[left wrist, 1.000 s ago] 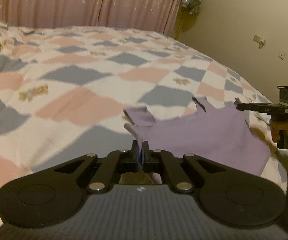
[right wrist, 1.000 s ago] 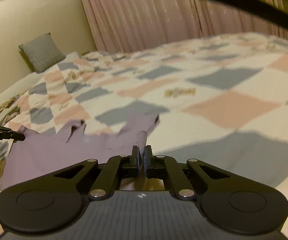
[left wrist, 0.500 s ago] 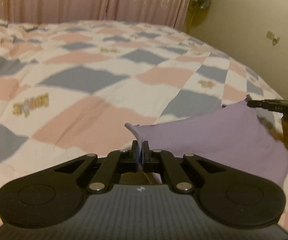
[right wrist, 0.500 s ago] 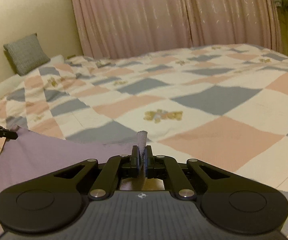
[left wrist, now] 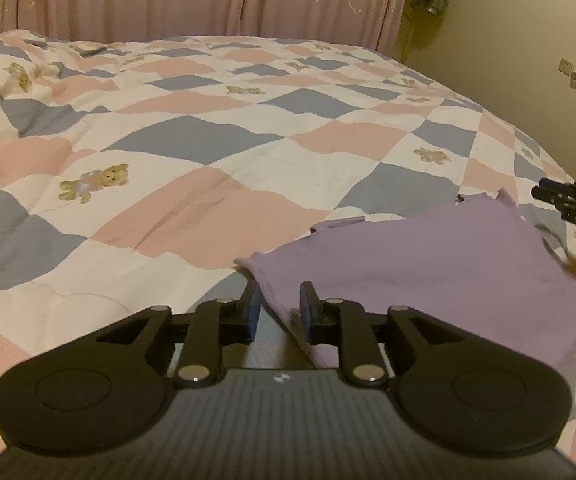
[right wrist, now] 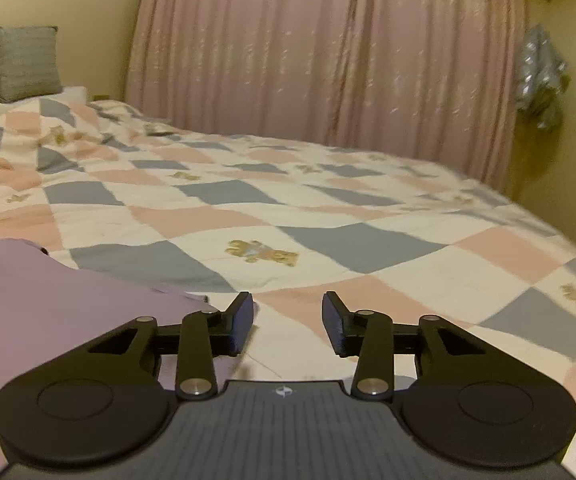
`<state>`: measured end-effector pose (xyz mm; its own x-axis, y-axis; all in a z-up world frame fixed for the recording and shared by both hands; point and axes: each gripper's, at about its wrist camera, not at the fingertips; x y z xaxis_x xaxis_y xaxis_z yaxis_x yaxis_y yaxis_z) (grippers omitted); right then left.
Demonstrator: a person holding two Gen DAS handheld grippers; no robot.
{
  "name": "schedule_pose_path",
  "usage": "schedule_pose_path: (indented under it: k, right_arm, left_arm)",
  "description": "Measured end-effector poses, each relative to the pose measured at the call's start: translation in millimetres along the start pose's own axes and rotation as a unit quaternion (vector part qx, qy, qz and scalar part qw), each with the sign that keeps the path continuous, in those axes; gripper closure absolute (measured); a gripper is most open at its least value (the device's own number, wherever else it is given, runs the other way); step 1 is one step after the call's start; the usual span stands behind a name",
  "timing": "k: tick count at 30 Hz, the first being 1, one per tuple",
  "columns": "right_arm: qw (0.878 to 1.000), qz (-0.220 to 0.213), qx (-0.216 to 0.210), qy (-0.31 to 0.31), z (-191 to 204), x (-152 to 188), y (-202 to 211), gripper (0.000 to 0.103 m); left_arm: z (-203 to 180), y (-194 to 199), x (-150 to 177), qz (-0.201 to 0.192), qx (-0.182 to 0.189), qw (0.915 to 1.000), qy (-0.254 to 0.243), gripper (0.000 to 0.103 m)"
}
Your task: Fold clothes
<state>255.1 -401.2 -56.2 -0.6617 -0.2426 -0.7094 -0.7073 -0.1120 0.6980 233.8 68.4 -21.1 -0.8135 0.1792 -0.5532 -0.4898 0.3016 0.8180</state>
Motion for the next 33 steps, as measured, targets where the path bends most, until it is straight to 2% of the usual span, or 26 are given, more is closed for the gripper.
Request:
schedule_pose_path:
  k: [5,7,15,18,23,27,33]
  right_arm:
    - [0.998,-0.003,0.057,-0.001,5.3,9.8,9.8,0.061]
    - [0.997,0.013,0.077,-0.015,4.6,12.6,8.1,0.061]
    - [0.988,0.064,0.131,-0.057,1.2,17.8,-8.6,0.057]
    - [0.984,0.077,0.138,-0.087,-6.5,17.2,-16.0,0.056]
    - [0.975,0.085,0.146,-0.146,-22.0,12.5,-23.4,0.047]
    - [0.977,0.057,0.114,-0.173,-24.2,12.5,-13.0,0.045]
    - [0.992,0.034,0.019,-0.119,-20.5,12.3,-7.5,0.045]
  left_arm:
    - [-7.1,7.4,4.3,0.001,-0.004,1.0,0.007,0.079]
    - [-9.7,9.8,5.9,0.002,-0.006,0.9999,0.009,0.079]
    - [-11.6,-0.2,11.2,0.004,-0.011,0.9999,0.012,0.065]
    - [-11.4,-5.1,13.2,0.004,-0.01,0.9998,0.018,0.064]
    - [-13.3,-5.9,13.7,-0.002,-0.009,0.9998,0.02,0.058]
    - [-10.5,-4.8,12.9,-0.005,-0.012,0.9997,0.021,0.052]
    - [-2.0,-5.6,10.1,-0.002,-0.004,0.9996,0.027,0.051]
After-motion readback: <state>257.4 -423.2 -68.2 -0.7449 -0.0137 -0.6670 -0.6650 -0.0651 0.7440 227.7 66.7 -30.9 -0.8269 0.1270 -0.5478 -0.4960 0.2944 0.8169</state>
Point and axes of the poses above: each gripper's, at about its wrist camera, not at the fingertips, and y roughly against the way its jaws point, z to its left, x to its underside, and after that the axes turned 14 degrees about z, right-handed
